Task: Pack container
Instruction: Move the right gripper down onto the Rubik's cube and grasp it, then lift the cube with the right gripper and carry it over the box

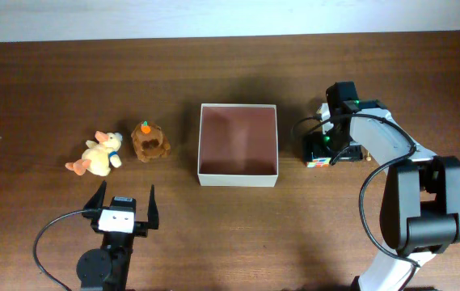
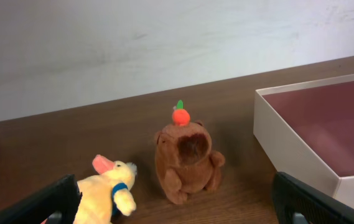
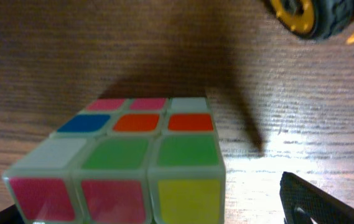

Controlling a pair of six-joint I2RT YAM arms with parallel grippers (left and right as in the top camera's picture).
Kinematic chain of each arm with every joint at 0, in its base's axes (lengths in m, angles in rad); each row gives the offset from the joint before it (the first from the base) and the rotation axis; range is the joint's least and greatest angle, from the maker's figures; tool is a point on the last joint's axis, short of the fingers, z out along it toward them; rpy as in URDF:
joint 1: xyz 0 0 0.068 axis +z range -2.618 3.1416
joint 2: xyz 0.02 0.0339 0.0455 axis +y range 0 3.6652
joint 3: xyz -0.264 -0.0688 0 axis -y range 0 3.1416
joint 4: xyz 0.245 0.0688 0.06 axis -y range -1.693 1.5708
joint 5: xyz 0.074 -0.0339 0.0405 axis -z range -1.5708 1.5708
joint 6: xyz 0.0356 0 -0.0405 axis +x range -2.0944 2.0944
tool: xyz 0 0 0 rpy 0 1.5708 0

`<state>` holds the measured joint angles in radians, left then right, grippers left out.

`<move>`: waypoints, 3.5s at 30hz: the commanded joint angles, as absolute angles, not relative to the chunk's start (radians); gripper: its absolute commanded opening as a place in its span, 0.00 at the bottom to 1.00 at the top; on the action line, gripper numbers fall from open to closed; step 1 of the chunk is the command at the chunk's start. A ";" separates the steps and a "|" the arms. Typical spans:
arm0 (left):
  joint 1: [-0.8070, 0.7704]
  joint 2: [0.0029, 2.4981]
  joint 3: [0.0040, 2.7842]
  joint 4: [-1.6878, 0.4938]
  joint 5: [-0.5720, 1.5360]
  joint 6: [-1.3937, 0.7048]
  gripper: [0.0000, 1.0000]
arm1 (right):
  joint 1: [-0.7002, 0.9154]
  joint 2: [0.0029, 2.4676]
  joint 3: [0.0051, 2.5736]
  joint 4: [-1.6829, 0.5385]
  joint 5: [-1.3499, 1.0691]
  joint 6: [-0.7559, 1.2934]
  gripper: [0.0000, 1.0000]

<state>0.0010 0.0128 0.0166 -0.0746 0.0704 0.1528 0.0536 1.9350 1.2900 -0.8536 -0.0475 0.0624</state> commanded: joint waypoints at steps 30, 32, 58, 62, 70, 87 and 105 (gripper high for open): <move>-0.004 0.006 0.009 -0.073 0.065 0.144 0.99 | 0.078 1.942 1.266 -0.749 -0.093 -0.023 0.82; -0.004 0.006 0.009 -0.073 0.065 0.144 0.99 | 0.083 1.944 1.266 -0.747 -0.093 -0.023 0.81; -0.004 0.006 0.009 -0.073 0.065 0.144 0.99 | 0.085 1.989 1.266 -0.755 0.016 -0.022 0.54; -0.004 0.006 0.009 -0.073 0.065 0.144 0.99 | 0.085 1.988 1.296 -0.793 0.011 -0.018 0.54; -0.004 0.006 0.009 -0.073 0.065 0.144 0.99 | 0.090 1.983 1.620 -1.123 -0.064 -0.019 0.55; -0.004 0.006 0.009 -0.073 0.065 0.144 0.99 | 0.398 1.987 1.974 -1.209 -0.158 0.008 0.55; -0.004 0.006 0.009 -0.073 0.065 0.144 0.99 | 0.461 2.051 1.774 -0.919 -0.011 0.272 0.50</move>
<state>0.0010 0.0128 0.0166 -0.0746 0.0704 0.1528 0.4538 2.0262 1.7893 -0.9276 -0.0494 0.2188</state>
